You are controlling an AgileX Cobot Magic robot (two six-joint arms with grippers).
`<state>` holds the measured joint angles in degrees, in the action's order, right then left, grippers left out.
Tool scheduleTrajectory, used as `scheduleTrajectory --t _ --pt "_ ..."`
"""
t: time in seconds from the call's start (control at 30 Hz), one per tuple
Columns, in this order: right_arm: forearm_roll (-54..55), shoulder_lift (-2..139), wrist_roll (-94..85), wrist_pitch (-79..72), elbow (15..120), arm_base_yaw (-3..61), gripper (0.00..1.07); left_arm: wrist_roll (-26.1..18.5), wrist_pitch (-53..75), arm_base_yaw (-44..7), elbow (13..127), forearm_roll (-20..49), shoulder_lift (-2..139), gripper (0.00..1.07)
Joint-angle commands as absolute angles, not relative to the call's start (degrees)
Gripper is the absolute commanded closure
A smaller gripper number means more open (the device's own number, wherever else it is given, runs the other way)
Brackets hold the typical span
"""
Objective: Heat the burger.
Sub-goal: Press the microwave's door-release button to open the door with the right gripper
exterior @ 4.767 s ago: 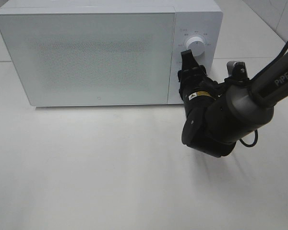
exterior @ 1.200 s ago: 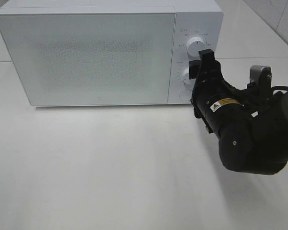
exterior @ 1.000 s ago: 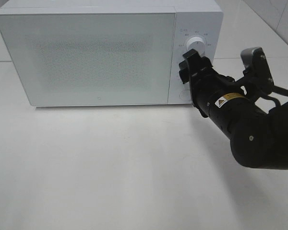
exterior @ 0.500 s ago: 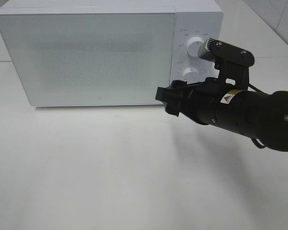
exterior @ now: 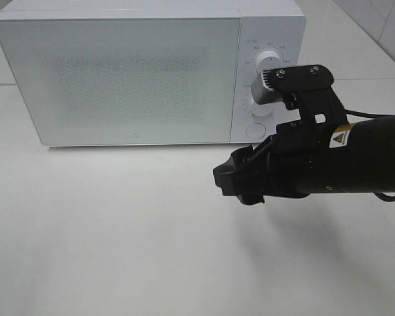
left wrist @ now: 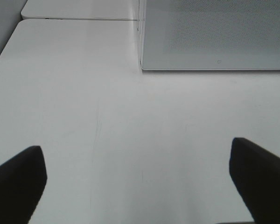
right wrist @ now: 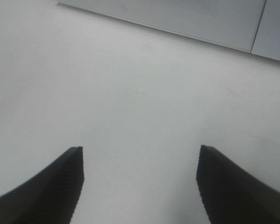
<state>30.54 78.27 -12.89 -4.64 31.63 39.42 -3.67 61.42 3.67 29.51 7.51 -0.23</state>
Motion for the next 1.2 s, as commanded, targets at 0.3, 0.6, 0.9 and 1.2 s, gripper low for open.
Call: scheduleTrajectory --t 0.3,0.6,0.9,1.2 --pt "17.4 66.0 -8.1 18.2 31.7 39.4 0.40 -3.4 61.5 3.8 29.6 7.7 -1.2 0.07" --pt "8.4 54.8 0.3 32.4 31.7 39.4 0.40 -3.4 61.5 3.8 29.6 7.7 -1.2 0.07" --pt "3.8 41.3 5.3 42.6 32.0 38.4 0.40 -3.4 61.5 3.8 29.6 7.7 -1.2 0.07" --pt "4.0 27.7 2.6 49.4 31.9 21.9 0.37 -3.4 61.5 3.8 29.6 7.7 -1.2 0.07"
